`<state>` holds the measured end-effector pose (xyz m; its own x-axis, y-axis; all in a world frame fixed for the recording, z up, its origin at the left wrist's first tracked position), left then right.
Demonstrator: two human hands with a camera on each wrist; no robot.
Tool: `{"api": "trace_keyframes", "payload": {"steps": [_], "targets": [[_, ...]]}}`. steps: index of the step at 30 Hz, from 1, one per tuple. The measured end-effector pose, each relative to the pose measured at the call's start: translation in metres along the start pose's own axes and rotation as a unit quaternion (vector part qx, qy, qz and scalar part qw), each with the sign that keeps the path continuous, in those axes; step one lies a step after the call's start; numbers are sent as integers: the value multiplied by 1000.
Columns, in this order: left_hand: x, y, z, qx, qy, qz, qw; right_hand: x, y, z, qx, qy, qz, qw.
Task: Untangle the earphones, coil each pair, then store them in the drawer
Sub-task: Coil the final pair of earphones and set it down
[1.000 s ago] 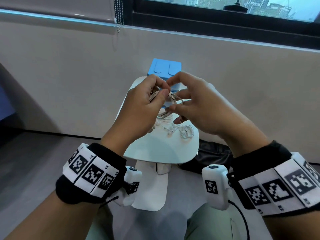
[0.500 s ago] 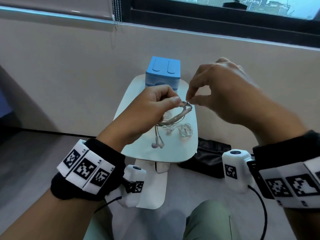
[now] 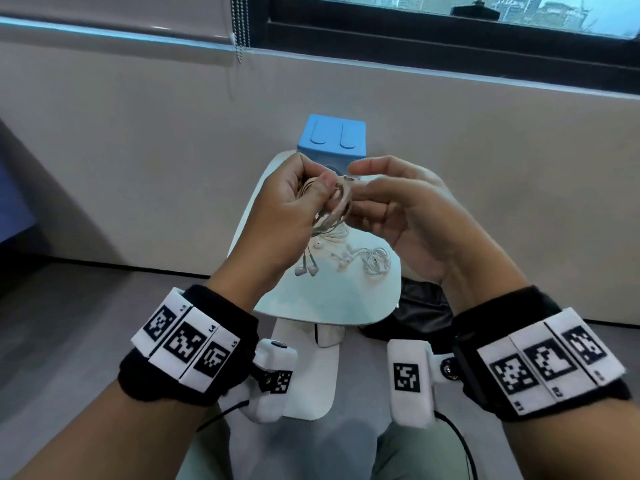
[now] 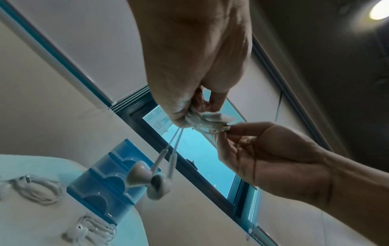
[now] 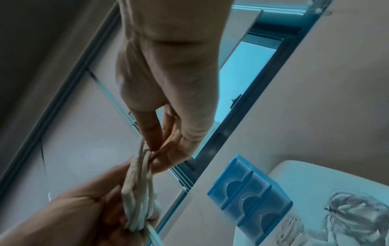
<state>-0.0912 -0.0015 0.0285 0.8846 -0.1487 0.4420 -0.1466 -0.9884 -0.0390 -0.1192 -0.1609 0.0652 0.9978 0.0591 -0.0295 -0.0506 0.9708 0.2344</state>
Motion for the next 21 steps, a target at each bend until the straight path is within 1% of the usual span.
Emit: {"api": "trace_keyframes", "payload": {"steps": [5, 9, 10, 11, 13, 15, 17, 19, 21], "targets": [[0, -5, 1, 1, 7, 10, 1000, 3, 2, -5, -14, 28, -5, 1000], [1, -10, 3, -41, -20, 40, 998, 1, 1, -4, -2, 63, 36, 997], [1, -11, 5, -51, -26, 43, 997, 1, 0, -4, -27, 57, 42, 997], [1, -12, 6, -54, -33, 45, 997, 2, 0, -5, -76, 41, 41, 995], [0, -13, 8, -47, -50, 43, 997, 4, 4, -7, -194, -5, 35, 980], [-1, -15, 10, -31, -62, 46, 997, 5, 7, -11, -283, -52, 36, 957], [-3, -17, 12, 2, -66, 55, 996, 8, 6, -15, -359, -79, 39, 929], [-4, -20, 16, 36, -69, 60, 995, 11, 4, -19, -428, -67, 43, 900], [-4, -23, 21, 52, -76, 57, 994, 15, 3, -25, -458, -42, 58, 886]]}}
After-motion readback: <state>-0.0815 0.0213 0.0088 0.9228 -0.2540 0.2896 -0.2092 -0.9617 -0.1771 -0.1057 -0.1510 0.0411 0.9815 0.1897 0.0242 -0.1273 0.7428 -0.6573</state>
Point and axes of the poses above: each hand's wrist, its own x-axis towards the middle knuckle, its own y-axis out of the palm, z = x × y, the point moved 1 cm from there along x, towards the middle knuckle, and after that the axes turned 4 degrees about y, right-handed, at the moved point
